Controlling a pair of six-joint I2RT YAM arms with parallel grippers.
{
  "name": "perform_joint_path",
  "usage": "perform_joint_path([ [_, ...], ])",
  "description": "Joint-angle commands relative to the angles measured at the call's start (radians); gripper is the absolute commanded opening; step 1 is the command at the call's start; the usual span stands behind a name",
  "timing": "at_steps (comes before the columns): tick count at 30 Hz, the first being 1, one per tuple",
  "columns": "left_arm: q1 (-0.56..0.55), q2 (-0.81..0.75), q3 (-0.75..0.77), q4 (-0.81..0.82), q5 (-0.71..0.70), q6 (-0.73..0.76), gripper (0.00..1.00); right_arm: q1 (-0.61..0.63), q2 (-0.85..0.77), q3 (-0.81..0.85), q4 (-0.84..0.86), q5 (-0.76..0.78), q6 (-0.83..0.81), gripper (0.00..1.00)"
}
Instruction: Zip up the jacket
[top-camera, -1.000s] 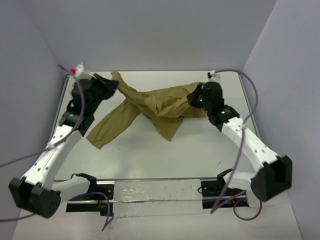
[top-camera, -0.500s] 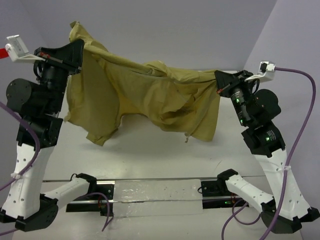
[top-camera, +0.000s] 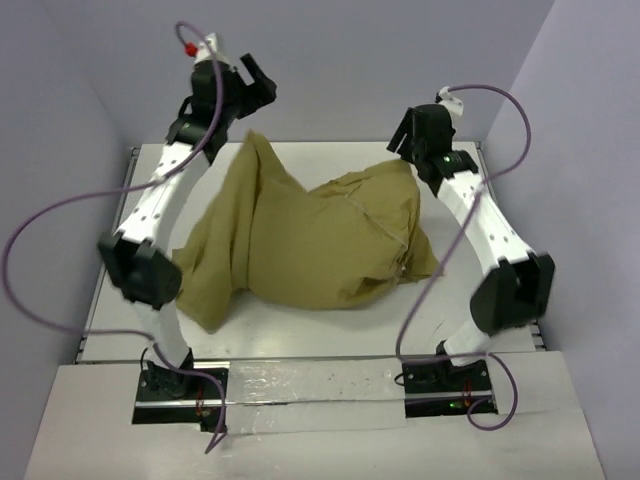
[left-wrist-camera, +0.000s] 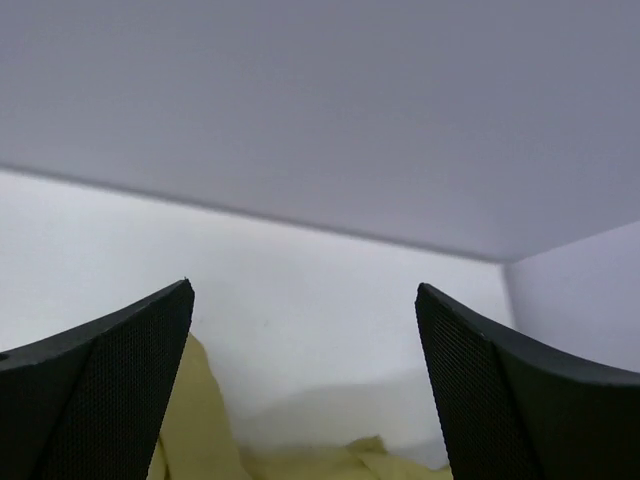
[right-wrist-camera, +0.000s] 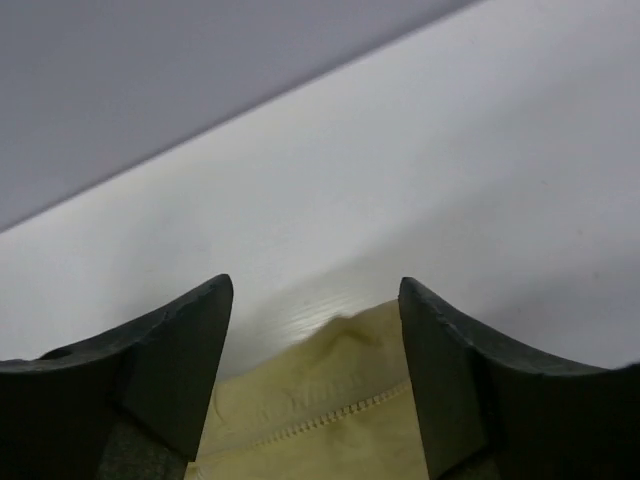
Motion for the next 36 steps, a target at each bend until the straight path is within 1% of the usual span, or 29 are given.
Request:
perform_joint_path([
  [1,0.003,0.013,0.083,-0.208,0.014,0.026,0.99,-0.020,0.038,0.028,-0.080,0.024,-0.001,0.81],
  [2,0.003,-0.027,0.013,-0.173,0.009,0.030,0.99,-0.020,0.010,-0.023,-0.042,0.015,-0.005,0.84],
  [4,0.006,-0.180,-0.229,-0.054,-0.037,0.031,0.99,-0.020,-0.071,-0.150,0.030,0.006,-0.007,0.88],
  [7,0.012,-0.385,-0.529,-0.006,-0.093,-0.003,0.97,-0.019,-0.142,-0.270,0.061,-0.019,0.002,0.88],
  [10,0.012,-0.515,-0.705,-0.049,-0.113,-0.062,0.96,-0.014,-0.200,-0.389,0.081,-0.058,0.023,0.89],
  [11,0.010,-0.561,-0.741,-0.067,-0.116,-0.089,0.95,-0.009,-0.215,-0.441,0.094,-0.069,0.032,0.90],
  [12,0.010,-0.593,-0.841,-0.071,-0.112,-0.107,0.95,-0.006,-0.251,-0.505,0.101,-0.077,0.041,0.91],
  [14,0.007,-0.678,-0.977,-0.072,-0.097,-0.156,0.95,0.002,-0.298,-0.553,0.113,-0.096,0.044,0.93],
  [15,0.006,-0.717,-1.041,-0.061,-0.078,-0.177,0.95,0.006,-0.320,-0.594,0.117,-0.111,0.045,0.93],
  [17,0.002,-0.777,-1.150,-0.055,-0.038,-0.221,0.95,0.023,-0.363,-0.625,0.114,-0.122,0.046,0.95],
  [18,0.001,-0.785,-1.166,-0.056,-0.032,-0.237,0.95,0.026,-0.370,-0.635,0.110,-0.123,0.044,0.95],
  [20,-0.005,-0.803,-1.233,-0.053,-0.039,-0.256,0.95,0.079,-0.414,-0.654,0.096,-0.096,0.044,0.95],
  [23,-0.006,-0.767,-1.255,-0.079,-0.108,-0.286,0.95,0.133,-0.440,-0.695,0.085,-0.029,0.057,0.95],
  [25,-0.007,-0.723,-1.268,-0.088,-0.154,-0.316,0.95,0.148,-0.443,-0.727,0.087,-0.025,0.076,0.95],
  [27,-0.007,-0.692,-1.301,-0.025,-0.121,-0.335,0.91,0.157,-0.431,-0.755,0.100,-0.051,0.100,0.94],
  [28,-0.007,-0.680,-1.317,0.013,-0.097,-0.337,0.88,0.162,-0.422,-0.767,0.111,-0.060,0.108,0.92],
  [29,-0.007,-0.659,-1.335,0.069,-0.077,-0.341,0.74,0.165,-0.403,-0.780,0.141,-0.067,0.120,0.88],
  [30,-0.007,-0.639,-1.345,0.108,-0.054,-0.340,0.55,0.166,-0.382,-0.782,0.164,-0.068,0.132,0.82],
  [31,-0.005,-0.602,-1.342,0.133,-0.036,-0.337,0.30,0.166,-0.356,-0.772,0.173,-0.061,0.144,0.61],
  [32,-0.002,-0.545,-1.332,0.155,-0.025,-0.333,0.00,0.166,-0.323,-0.753,0.177,-0.048,0.156,0.28],
  [33,0.000,-0.503,-1.294,0.176,-0.012,-0.318,0.00,0.164,-0.276,-0.728,0.183,-0.031,0.161,0.10],
  [34,0.001,-0.467,-1.263,0.193,-0.001,-0.305,0.00,0.162,-0.238,-0.691,0.186,-0.014,0.164,0.00],
  [36,0.009,-0.388,-1.194,0.226,0.023,-0.278,0.00,0.151,-0.170,-0.615,0.200,0.003,0.161,0.00],
])
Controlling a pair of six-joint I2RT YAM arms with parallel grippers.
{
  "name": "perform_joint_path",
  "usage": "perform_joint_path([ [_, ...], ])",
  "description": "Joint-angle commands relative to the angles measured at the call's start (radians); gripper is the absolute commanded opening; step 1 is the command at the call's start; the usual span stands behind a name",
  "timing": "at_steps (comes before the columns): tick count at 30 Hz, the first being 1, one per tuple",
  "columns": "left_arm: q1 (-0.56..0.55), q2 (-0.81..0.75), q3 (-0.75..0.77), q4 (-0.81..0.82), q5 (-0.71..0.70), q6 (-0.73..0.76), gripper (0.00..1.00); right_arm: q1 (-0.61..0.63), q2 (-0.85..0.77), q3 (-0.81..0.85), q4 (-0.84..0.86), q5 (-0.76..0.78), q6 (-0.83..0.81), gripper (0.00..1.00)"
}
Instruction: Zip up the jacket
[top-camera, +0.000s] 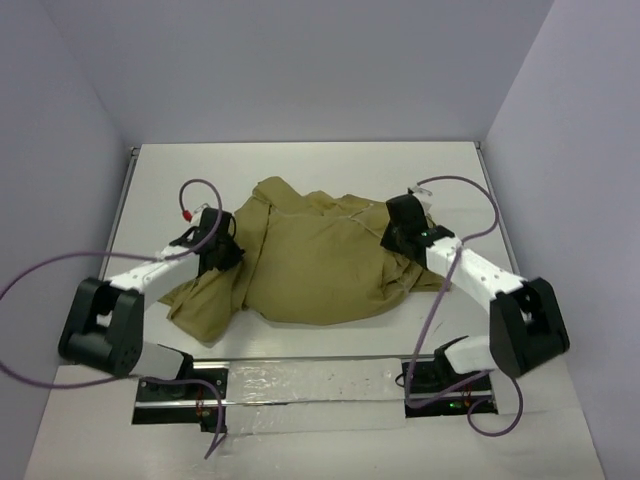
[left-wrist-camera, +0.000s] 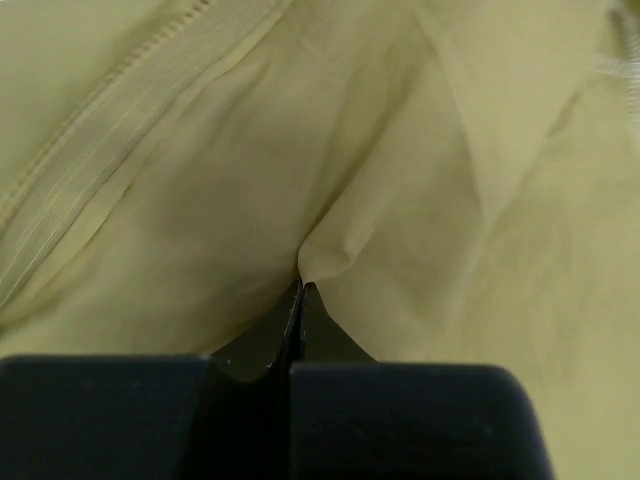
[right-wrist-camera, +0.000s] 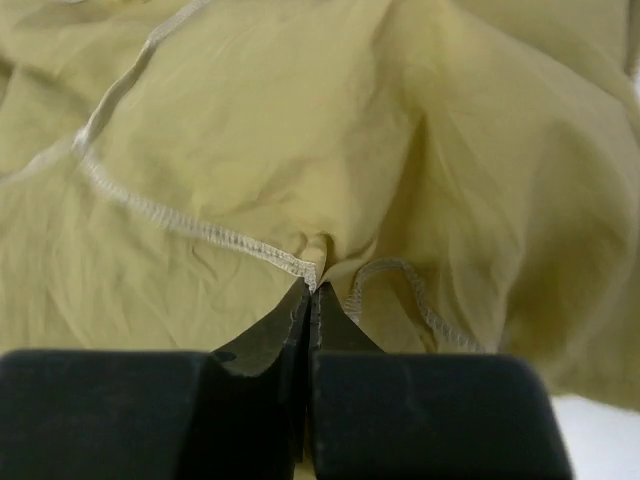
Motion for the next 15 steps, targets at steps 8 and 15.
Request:
perform_joint_path([
  [8,0.065,0.444,0.644,0.066,0.135,0.137,0.00,-0.137,0.522,0.654,-0.016,0.045,0.037,0.00],
  [15,0.065,0.460,0.868,-0.061,0.154,0.234,0.85,-0.182,0.658,0.875,-0.145,-0.017,-0.018,0.74],
])
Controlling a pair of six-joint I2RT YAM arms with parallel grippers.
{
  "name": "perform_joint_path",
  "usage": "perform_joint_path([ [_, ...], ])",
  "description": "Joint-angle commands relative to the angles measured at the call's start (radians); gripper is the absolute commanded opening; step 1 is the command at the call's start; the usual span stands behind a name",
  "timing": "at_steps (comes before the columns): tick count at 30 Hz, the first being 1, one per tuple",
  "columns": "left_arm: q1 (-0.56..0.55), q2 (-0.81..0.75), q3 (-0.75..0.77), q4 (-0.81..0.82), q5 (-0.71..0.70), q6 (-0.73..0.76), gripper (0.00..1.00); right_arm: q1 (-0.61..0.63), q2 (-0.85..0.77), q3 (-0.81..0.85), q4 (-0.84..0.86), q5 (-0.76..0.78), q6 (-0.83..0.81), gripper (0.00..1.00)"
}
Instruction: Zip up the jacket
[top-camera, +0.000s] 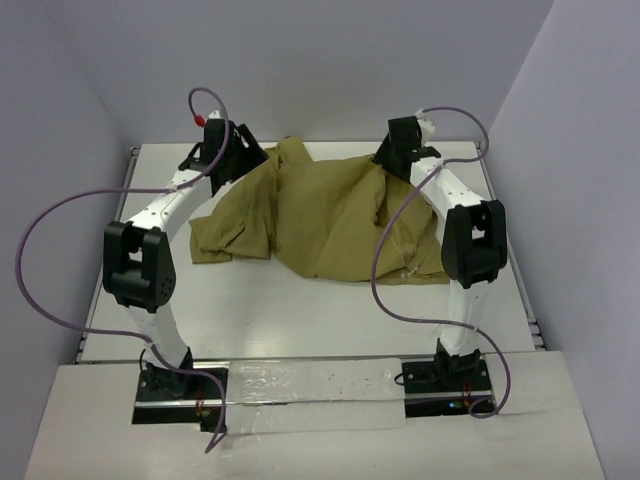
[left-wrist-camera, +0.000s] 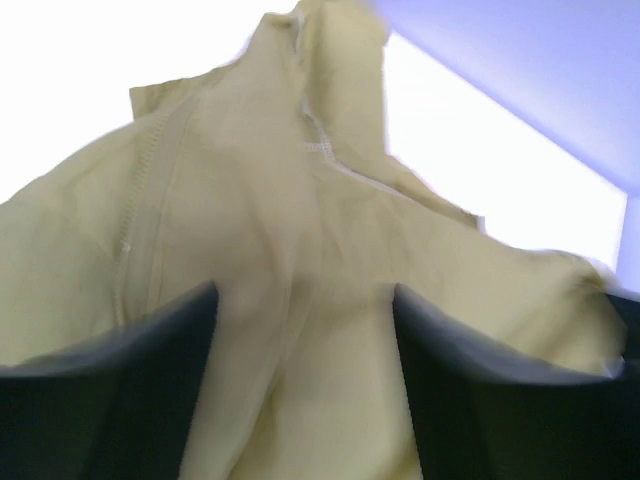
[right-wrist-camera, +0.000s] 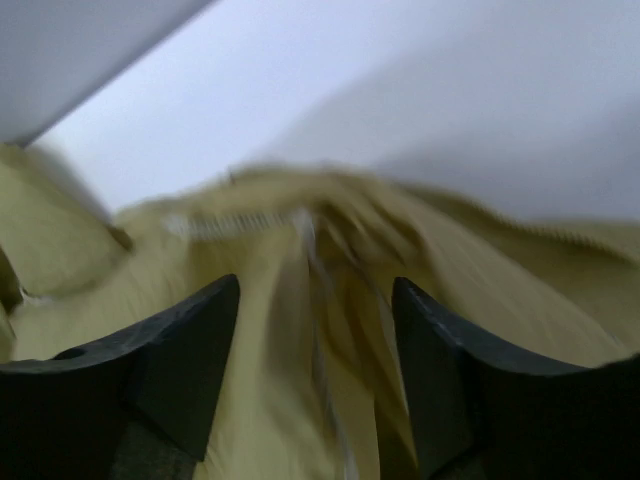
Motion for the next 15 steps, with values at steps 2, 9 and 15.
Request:
perform_joint_path([
  [2,0.001,-0.110,0.004,-0.082,0.008,0.089,0.99,-0.012,-0.108,-0.081,-0.041,-0.035,-0.029,0.88],
  [9,0.009,-0.444,-0.417,-0.046,-0.118,-0.040,0.80,0.000,-0.419,-0.447,0.114,-0.069,-0.001,0.89],
  [15,0.050,-0.570,-0.665,0.021,-0.121,-0.220,0.62,0.032,-0.526,-0.574,0.138,-0.052,-0.007,0.89],
])
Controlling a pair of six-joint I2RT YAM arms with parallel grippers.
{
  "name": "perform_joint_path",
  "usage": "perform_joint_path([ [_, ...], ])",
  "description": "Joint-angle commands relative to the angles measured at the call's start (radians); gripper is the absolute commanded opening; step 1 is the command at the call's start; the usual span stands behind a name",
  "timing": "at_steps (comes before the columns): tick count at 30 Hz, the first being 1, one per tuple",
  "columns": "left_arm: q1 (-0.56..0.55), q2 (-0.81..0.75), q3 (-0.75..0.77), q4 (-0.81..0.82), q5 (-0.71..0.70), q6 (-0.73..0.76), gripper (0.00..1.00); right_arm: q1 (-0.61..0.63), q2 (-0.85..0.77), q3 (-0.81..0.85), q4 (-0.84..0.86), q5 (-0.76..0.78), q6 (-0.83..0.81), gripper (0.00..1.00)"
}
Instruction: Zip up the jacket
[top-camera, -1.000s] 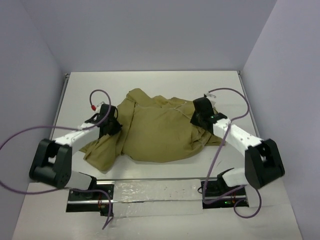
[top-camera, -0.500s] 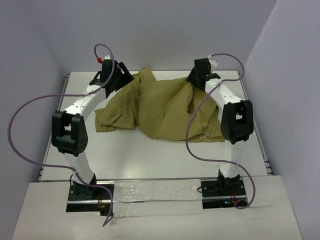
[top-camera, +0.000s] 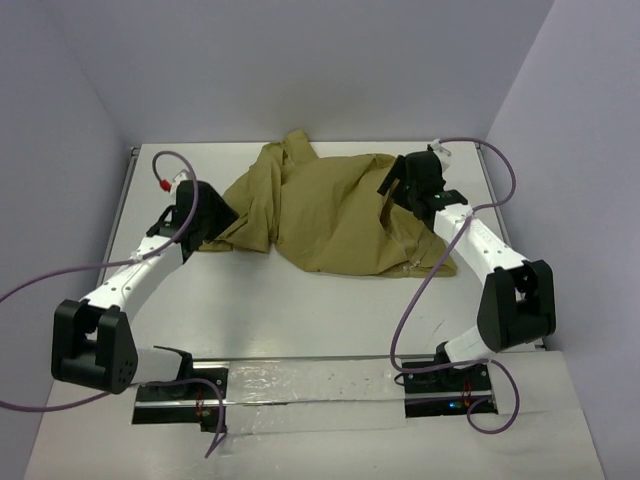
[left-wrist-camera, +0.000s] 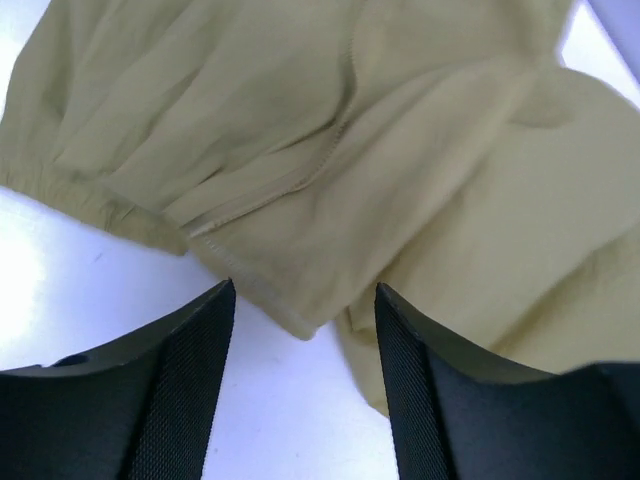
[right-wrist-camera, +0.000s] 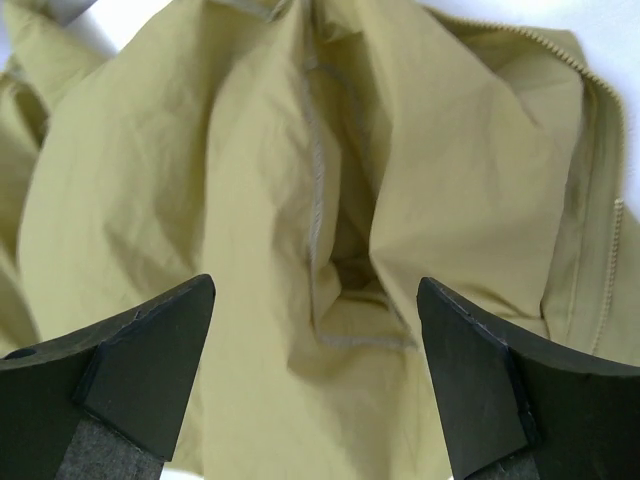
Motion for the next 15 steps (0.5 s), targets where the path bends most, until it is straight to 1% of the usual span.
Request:
perform_joint_path([
  [1,0.049,-0.068,-0.146,0.089,0.000,-0.178,0.61,0.026,-0.058,-0.065,0.070,0.010,-0.004,0.89],
  [2,0.066,-0.084,-0.185,0.128,0.031,-0.195,0.63,0.030,-0.067,-0.076,0.071,0.011,-0.007,0.89],
  [3,0.082,-0.093,-0.215,0.158,0.054,-0.222,0.68,0.033,-0.073,-0.084,0.075,0.010,-0.009,0.89],
  [5,0.111,-0.090,-0.258,0.201,0.082,-0.247,0.83,0.034,-0.079,-0.091,0.072,0.005,-0.011,0.88],
  [6,0.115,-0.085,-0.263,0.228,0.086,-0.251,0.84,0.036,-0.079,-0.092,0.069,0.004,-0.012,0.88],
  [8,0.134,-0.050,-0.272,0.255,0.110,-0.263,0.82,0.037,-0.080,-0.095,0.065,-0.001,-0.014,0.88],
  [10,0.150,-0.017,-0.274,0.288,0.123,-0.274,0.78,0.037,-0.079,-0.095,0.060,0.002,-0.015,0.88],
  [15,0.168,0.054,-0.271,0.380,0.148,-0.279,0.73,0.037,-0.081,-0.088,0.044,0.011,-0.019,0.87],
])
